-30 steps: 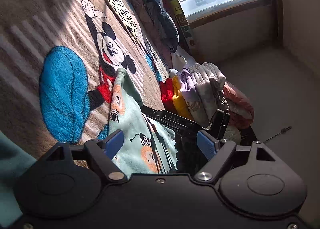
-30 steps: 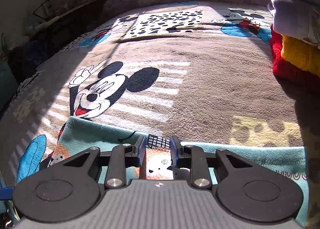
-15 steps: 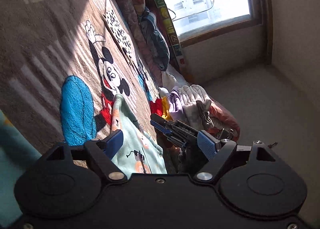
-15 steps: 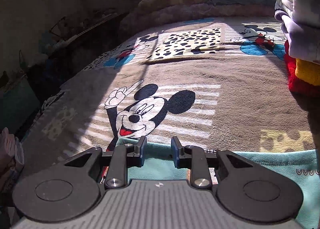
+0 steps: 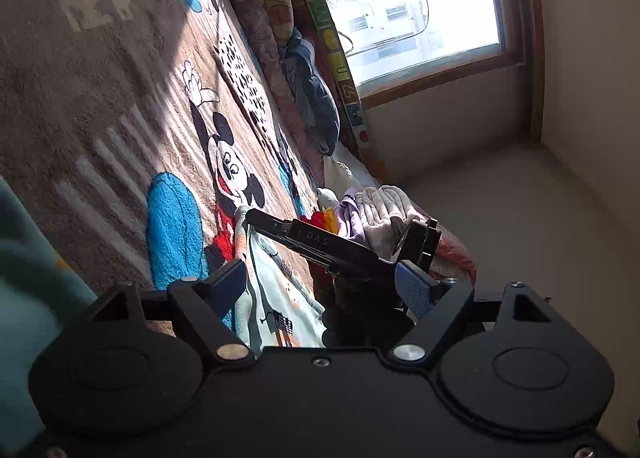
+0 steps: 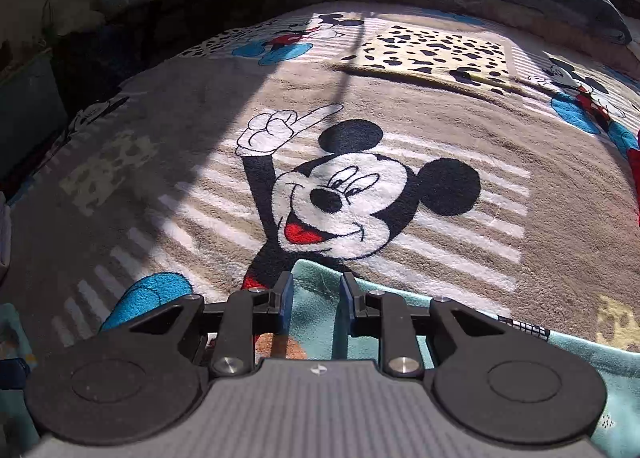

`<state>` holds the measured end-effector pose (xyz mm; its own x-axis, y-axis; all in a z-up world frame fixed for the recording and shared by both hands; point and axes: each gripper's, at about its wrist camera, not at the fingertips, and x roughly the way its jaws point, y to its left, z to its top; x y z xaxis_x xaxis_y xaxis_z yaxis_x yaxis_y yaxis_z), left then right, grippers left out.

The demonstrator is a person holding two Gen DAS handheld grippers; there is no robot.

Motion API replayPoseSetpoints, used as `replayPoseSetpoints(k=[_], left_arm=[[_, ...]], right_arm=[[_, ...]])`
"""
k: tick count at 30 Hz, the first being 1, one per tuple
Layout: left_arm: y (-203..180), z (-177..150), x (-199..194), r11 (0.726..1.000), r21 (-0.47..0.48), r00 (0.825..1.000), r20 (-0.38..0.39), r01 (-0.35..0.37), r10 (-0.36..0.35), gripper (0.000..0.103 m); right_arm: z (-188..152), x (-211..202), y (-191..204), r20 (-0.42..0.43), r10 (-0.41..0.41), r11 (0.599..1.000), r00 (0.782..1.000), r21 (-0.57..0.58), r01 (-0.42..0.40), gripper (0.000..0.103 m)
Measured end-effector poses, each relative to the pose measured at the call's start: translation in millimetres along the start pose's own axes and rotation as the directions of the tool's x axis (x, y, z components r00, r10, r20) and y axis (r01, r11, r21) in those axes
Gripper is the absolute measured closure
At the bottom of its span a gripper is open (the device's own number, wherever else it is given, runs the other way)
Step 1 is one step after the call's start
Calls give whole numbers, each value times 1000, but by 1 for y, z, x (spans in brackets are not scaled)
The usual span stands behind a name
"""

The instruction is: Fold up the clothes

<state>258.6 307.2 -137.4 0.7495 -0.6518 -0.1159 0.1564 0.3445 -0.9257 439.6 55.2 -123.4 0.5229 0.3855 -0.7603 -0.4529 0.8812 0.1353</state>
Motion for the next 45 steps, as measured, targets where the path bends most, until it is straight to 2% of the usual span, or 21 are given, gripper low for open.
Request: replayPoseSetpoints(k=[2, 4, 8, 12, 17, 20, 22, 25, 28, 32, 36, 38, 40, 41, 42, 44, 45], left_arm=[[-1, -1, 0, 1000, 7, 1000, -6, -7, 7, 21], [-3, -1, -2, 1000, 14, 1000, -5, -7, 7, 21], [-5, -1, -7, 1000, 24, 1000, -3, -5, 5, 21], [-9, -2, -14, 999, 44, 1000, 0, -8, 8, 21], [-14, 1, -28, 998, 54, 1000, 28, -8, 6, 21], [-17, 1, -36, 998, 63, 999, 44, -11, 8, 21], [-19, 1, -41, 997, 71, 999, 51, -17, 13, 21], [-20, 1, -46, 996, 78, 998, 58, -30, 25, 21], [-21, 1, -56, 996, 86, 996, 77, -39, 32, 21], [-19, 7, -74, 994, 84, 989, 129, -76, 65, 21], [-14, 5, -91, 991, 51, 978, 175, -127, 116, 21], [-14, 1, -97, 990, 47, 977, 176, -134, 124, 21], [-11, -8, -101, 993, 47, 982, 162, -111, 102, 21], [-5, -12, -100, 990, 33, 979, 155, -138, 132, 21], [2, -16, -98, 981, 10, 970, 148, -194, 190, 20], [19, -21, -94, 951, -31, 940, 139, -309, 310, 20], [27, -21, -94, 942, -48, 931, 146, -332, 335, 25]], right_arm=[[-4, 9, 0, 22, -4, 1000, 1000, -17, 4, 75], [1, 4, 0, 27, -2, 1000, 1000, 21, 2, 74], [-1, -35, -1, 110, 46, 997, 993, 62, -53, 74], [-29, -79, 21, 127, 49, 997, 991, -59, -42, 74], [-84, -118, 55, 115, 23, 980, 993, -199, 0, 75], [-112, -122, 72, 111, -14, 968, 994, -246, 41, 75], [-125, -107, 81, 66, -16, 967, 998, -255, 32, 75], [-141, -88, 99, 72, -83, 932, 994, -349, 102, 76], [-136, -114, 104, 106, -86, 944, 991, -308, 115, 76], [-155, -151, 128, 189, -68, 932, 980, -338, 130, 76], [-189, -155, 156, 224, -33, 903, 974, -411, 125, 76], [-204, -152, 167, 218, -16, 901, 976, -419, 109, 76], [-218, -147, 178, 200, -8, 898, 980, -430, 95, 76], [-224, -144, 182, 181, -12, 896, 983, -435, 91, 78], [-229, -142, 186, 190, -24, 893, 981, -437, 107, 79], [-236, -149, 193, 223, -39, 891, 974, -433, 134, 79], [-239, -156, 195, 256, -25, 895, 966, -424, 135, 80]])
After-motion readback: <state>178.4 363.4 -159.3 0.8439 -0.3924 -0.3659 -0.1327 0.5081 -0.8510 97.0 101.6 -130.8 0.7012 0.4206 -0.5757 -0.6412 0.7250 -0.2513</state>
